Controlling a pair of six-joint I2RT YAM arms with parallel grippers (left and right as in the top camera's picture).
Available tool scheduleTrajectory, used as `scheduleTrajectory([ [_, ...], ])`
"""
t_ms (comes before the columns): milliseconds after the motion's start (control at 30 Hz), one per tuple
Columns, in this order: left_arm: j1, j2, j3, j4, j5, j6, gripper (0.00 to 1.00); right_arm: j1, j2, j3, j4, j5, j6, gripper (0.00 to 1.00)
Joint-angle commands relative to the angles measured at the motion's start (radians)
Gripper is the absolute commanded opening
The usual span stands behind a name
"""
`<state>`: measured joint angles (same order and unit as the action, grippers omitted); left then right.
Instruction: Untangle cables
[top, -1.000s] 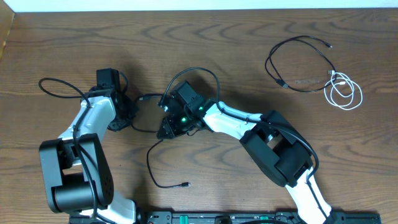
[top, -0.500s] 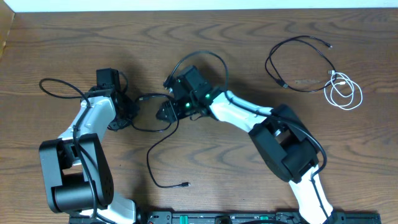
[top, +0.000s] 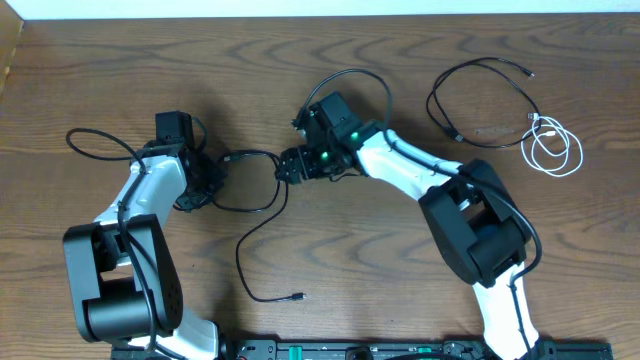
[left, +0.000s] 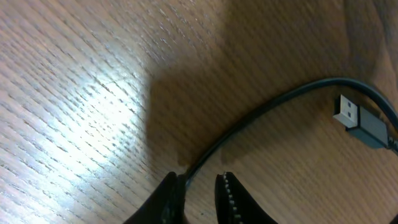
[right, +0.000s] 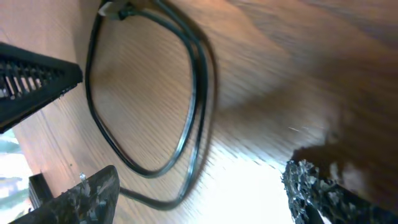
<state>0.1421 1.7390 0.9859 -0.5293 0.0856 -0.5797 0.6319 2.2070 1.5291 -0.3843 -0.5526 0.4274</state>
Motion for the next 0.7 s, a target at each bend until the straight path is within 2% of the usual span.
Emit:
scheduleTrajectory([
  [0, 0.002, -0.007, -0.027, -0.008, 0.016, -0.005, 0.20, -0.023, -0.010, 0.005, -0.030, 0.019, -0.010, 0.82],
  [433, 0.002, -0.005, -0.089, 0.008, 0.063, -0.006, 0.19, -0.062, 0.000, -0.006, -0.047, -0.016, -0.025, 0.81],
  [500, 0.002, -0.005, -0.089, 0.005, 0.103, -0.005, 0.09, -0.062, 0.005, -0.007, -0.055, -0.016, -0.024, 0.77],
  [667, -0.011, -0.005, -0.089, -0.011, 0.143, -0.005, 0.07, -0.062, 0.019, -0.007, -0.074, -0.017, -0.024, 0.73],
])
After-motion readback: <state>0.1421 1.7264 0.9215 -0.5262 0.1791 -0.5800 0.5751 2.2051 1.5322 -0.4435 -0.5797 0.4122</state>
